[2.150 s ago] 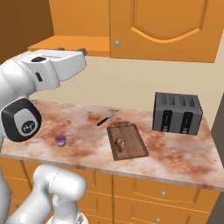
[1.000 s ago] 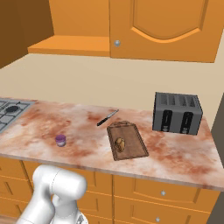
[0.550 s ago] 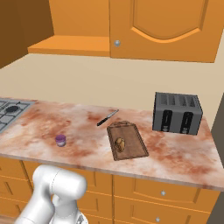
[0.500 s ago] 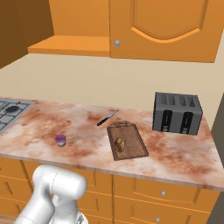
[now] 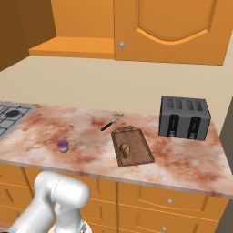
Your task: Pick the bread, place it on the cutting board, pick the jam, place it on the counter, and close the cabinet.
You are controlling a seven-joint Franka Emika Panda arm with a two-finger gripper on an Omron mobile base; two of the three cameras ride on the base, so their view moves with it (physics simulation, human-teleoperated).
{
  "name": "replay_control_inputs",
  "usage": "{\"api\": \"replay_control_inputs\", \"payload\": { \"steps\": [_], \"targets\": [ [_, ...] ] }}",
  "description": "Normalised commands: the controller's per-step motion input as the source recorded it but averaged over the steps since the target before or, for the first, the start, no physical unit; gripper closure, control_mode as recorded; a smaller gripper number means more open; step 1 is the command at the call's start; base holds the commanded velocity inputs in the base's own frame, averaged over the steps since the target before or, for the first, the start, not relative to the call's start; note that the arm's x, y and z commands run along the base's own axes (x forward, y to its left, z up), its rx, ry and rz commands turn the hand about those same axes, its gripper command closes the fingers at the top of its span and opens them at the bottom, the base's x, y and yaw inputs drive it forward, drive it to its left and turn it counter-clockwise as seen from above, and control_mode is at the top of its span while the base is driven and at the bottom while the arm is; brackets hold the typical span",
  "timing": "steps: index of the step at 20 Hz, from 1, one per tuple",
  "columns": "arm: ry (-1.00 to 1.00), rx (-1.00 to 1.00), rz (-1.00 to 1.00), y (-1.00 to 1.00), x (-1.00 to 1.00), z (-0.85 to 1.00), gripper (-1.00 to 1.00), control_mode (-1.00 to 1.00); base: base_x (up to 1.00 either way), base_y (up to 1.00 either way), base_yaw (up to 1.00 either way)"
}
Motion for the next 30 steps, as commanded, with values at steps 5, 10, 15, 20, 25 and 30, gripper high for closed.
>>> {"api": "replay_control_inputs", "payload": {
  "steps": [5,10,15,20,25,30],
  "targets": [
    [0.00,0.00,0.00,0.49,-0.09,0.00,-1.00,-1.00,0.00,0.00,0.00],
    [0.00,0.00,-0.04,0.40,0.00,0.00,-1.00,-1.00,0.00,0.00,0.00],
    [0.00,0.00,-0.09,0.56,0.02,-0.07,-1.00,-1.00,0.00,0.00,0.00],
    [-0.01,0.00,-0.09,0.40,0.02,-0.07,-1.00,-1.00,0.00,0.00,0.00],
    [-0.01,0.00,-0.10,0.38,0.07,-0.08,-1.00,-1.00,0.00,0.00,0.00],
    [-0.03,0.01,-0.09,0.26,0.18,-0.05,-1.00,-1.00,0.00,0.00,0.00]
  ]
}}
